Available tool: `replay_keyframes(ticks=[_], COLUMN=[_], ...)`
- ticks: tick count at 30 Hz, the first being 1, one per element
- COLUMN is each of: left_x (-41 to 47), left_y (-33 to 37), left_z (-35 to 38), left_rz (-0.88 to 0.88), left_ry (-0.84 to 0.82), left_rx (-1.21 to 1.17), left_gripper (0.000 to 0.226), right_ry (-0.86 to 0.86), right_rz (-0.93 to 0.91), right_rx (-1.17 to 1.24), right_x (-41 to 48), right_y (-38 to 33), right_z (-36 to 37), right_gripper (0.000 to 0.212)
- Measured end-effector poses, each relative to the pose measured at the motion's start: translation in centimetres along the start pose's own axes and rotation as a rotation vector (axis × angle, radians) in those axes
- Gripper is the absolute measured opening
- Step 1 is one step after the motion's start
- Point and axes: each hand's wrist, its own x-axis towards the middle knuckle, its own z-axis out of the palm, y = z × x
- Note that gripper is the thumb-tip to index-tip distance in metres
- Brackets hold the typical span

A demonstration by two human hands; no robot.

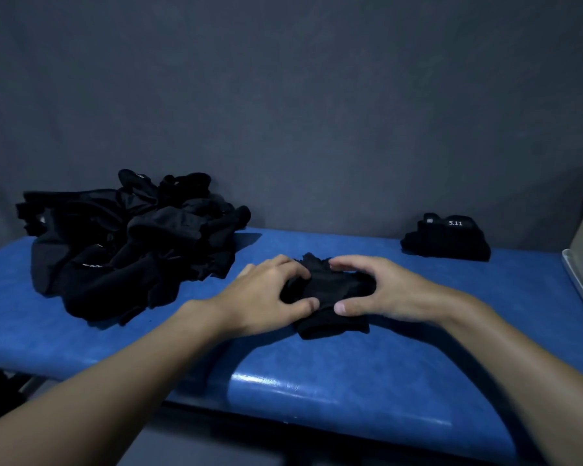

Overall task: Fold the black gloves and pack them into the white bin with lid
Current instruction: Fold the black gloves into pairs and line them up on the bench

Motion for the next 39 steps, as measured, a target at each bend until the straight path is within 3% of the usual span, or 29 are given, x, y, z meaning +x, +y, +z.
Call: replay_keyframes(ticks=[2, 6, 9, 13, 16, 20, 23, 32, 39], left_x=[-0.1, 0.0, 0.1, 0.2, 0.1, 0.0, -0.1, -1.4, -3.6], left_y=[-0.4, -0.8, -0.9, -1.2, -1.5, -1.7, -1.6, -1.8, -4.1], left_z=[-0.1, -0.3, -0.3, -0.2, -0.3, -0.5, -0.6, -2.6, -7.1], left_rz=[0.002, -0.006, 0.006, 0.058, 0.049, 0.036, 0.037, -0.005, -0.046], left_ry=[-0.045, -0.138, -0.104, 0.018, -0.041, -0.129, -0.136, -0.013, 0.328], left_rx=[0.027, 0.058, 0.044, 0.081, 0.120, 0.161, 0.187, 0.048, 0.180], left_gripper=[0.060, 0.072, 0.084, 0.094, 0.098, 0.105, 0.105, 0.084, 0.056], right_ry=[-0.049, -0.134, -0.146, -0.085, -0.128, -0.178, -0.168, -0.050, 0.096], right_rz=[0.059, 0.165, 0.180, 0.102, 0.012, 0.088, 0.085, -0.022, -0.168], right_rx=[-0.112, -0.286, -0.318, -0.189, -0.004, -0.193, -0.179, 0.088, 0.110], right_x=[0.1, -0.1, 0.1, 0.2, -0.2, 0.2, 0.6, 0.3, 2.3], right_y=[0.3, 0.0, 0.1, -0.3, -0.5, 0.6, 0.8, -2.8, -7.3], right_z=[-0.1, -0.7, -0.9, -1.1, -1.4, -1.1, -1.2, -1.2, 2.0], right_gripper=[0.099, 0.091, 0.103, 0.102, 0.090, 0.114, 0.118, 0.074, 0.051])
